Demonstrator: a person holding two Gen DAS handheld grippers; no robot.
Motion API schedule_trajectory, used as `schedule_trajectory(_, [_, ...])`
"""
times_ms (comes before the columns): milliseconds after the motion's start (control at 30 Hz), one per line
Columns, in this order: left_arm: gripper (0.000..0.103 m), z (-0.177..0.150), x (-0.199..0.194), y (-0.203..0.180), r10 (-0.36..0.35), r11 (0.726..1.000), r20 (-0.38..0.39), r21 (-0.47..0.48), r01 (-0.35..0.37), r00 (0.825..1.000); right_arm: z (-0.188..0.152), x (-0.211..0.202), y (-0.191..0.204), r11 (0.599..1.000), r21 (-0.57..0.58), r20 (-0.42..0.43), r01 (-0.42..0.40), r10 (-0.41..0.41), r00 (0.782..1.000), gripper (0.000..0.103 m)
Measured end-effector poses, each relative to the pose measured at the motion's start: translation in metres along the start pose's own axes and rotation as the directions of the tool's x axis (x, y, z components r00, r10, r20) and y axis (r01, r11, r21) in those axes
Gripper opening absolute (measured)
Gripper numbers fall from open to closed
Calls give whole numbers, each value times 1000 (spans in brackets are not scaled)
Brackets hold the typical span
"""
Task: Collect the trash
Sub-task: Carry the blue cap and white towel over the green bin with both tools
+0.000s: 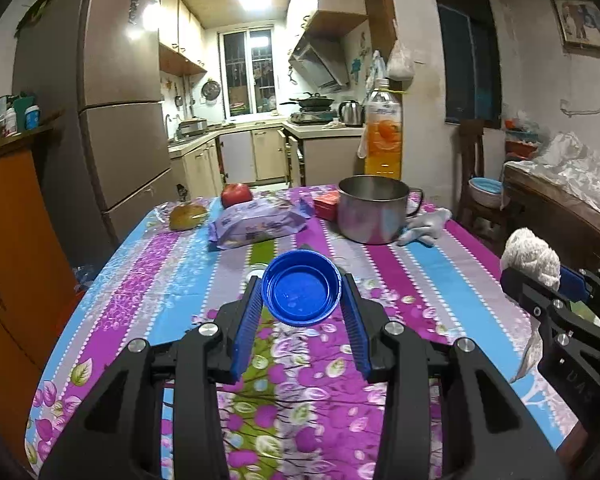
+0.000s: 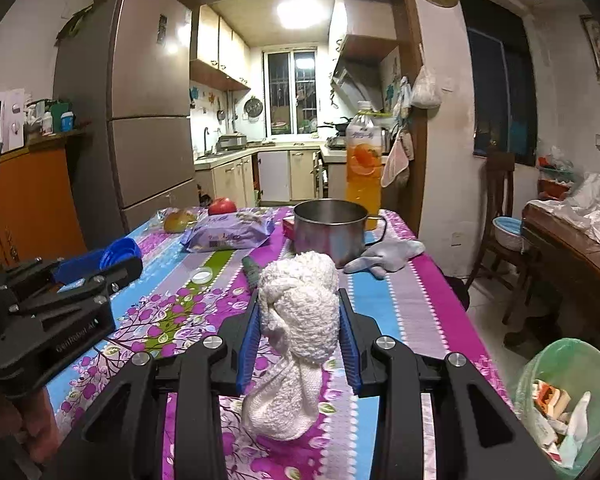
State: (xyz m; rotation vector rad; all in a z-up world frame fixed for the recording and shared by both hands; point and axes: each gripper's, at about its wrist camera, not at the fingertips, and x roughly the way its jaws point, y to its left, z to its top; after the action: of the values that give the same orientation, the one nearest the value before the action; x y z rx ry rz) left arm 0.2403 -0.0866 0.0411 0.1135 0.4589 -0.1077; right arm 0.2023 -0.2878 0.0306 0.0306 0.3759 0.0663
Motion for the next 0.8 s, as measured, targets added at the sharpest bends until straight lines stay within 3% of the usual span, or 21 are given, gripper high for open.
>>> schedule_trajectory(467, [38, 3, -22, -66, -86, 994, 23, 62, 85, 996, 2, -46, -52, 996, 40, 34, 80, -81, 996, 36])
schedule_trajectory(800, [38, 13, -34, -130, -192, 976, 40, 109, 187, 981, -1, -95, -122, 975, 76, 46, 209, -213, 976, 36])
